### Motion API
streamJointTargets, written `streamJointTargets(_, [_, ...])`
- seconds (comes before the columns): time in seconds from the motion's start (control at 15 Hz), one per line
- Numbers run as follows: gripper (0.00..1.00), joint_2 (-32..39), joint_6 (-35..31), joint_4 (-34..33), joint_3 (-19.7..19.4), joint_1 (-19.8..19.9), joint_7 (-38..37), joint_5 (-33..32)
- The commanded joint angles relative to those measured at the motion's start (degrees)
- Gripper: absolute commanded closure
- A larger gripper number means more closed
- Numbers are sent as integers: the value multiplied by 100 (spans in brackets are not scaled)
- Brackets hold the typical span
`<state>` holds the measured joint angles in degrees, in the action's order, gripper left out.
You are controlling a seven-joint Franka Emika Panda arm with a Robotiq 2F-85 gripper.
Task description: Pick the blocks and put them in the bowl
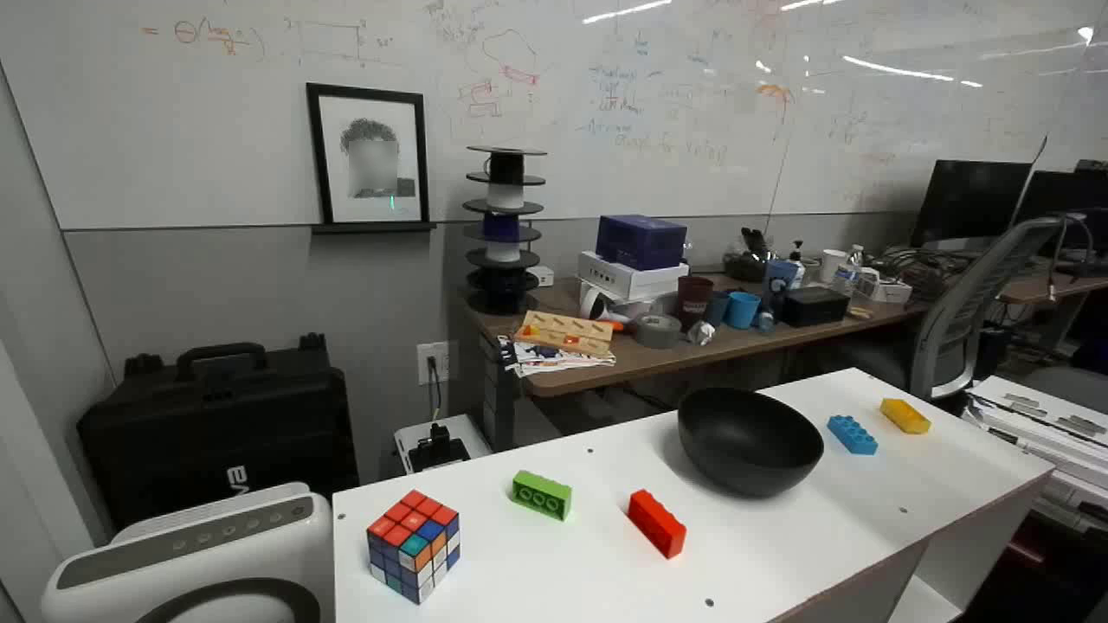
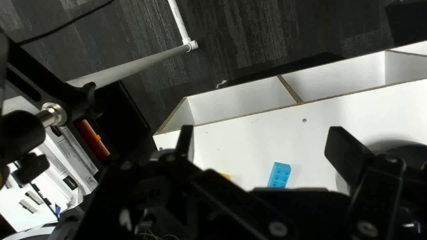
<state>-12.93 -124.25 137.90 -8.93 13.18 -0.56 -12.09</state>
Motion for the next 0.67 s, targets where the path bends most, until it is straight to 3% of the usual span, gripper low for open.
streamJointTargets(0.0, [0,-1,10,-32,-45,-46,-7,-11])
streamJointTargets(0.6, [0,-9,10,-93,-46,-46,-7,-11])
